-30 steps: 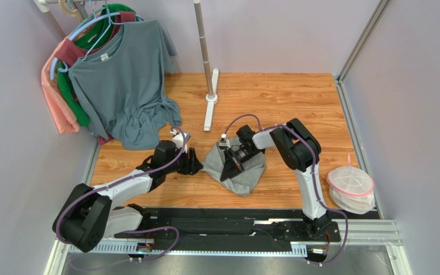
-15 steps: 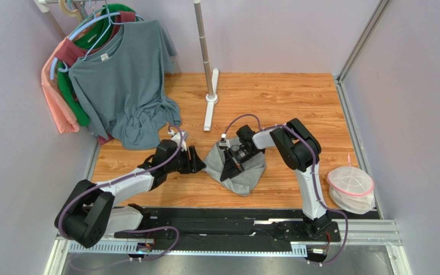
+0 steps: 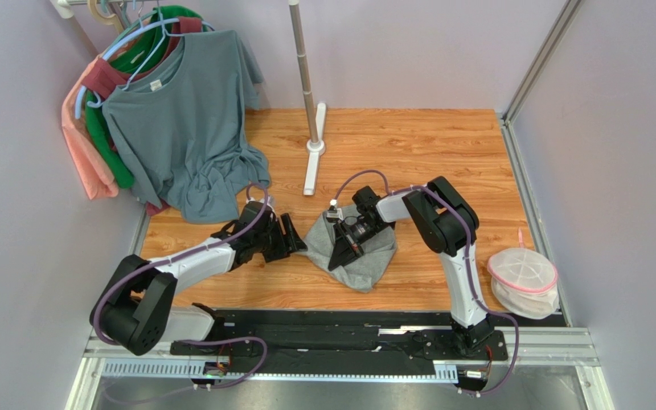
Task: Fold the napkin, place the utensils inside, and roll it up
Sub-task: Roll the napkin with the utensil
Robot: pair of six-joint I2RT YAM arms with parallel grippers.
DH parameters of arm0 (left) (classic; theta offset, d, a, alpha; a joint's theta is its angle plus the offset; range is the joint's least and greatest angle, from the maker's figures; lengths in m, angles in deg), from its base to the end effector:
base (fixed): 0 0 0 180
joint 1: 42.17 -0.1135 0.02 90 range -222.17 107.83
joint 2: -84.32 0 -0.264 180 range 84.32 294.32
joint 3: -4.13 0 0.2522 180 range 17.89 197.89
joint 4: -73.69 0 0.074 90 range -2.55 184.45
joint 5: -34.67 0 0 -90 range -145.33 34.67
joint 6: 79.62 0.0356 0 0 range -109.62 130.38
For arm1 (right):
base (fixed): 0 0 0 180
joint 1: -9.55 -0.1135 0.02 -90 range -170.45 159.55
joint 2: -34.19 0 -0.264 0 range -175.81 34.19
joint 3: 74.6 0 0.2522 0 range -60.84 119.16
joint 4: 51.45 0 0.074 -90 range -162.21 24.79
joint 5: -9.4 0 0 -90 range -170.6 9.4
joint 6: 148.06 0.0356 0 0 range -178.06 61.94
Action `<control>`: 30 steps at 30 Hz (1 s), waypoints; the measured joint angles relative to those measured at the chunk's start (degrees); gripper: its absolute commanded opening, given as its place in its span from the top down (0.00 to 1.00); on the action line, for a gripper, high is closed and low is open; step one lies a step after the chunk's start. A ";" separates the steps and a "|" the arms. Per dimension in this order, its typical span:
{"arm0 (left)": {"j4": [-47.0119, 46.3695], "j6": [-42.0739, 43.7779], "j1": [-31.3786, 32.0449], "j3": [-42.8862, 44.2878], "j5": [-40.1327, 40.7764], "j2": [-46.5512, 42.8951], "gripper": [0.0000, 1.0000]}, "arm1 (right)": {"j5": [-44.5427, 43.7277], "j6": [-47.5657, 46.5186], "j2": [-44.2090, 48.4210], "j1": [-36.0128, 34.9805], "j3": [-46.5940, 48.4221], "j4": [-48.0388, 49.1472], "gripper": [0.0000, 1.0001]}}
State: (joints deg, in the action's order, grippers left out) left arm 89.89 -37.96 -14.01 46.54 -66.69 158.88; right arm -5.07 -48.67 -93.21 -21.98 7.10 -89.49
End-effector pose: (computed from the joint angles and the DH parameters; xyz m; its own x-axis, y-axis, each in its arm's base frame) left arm 0.2044 -0.1174 0.1524 -0.8698 -0.3652 -0.3318 -0.1079 0.7969 -0.5943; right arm 0.2935 0.2205 0.0603 -0.8719 -0.4871 0.0495 -0.0795 0.2405 0.9674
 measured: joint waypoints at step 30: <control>8.68 -3.61 0.00 12.13 -2.19 13.14 0.81 | -4.13 -0.24 0.72 -0.11 0.76 -1.20 1.00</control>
State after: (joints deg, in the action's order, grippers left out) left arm 98.57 -41.57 -14.01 58.67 -68.87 172.02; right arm -9.20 -48.91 -92.49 -22.09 7.87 -90.69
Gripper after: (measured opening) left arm 0.273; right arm 0.083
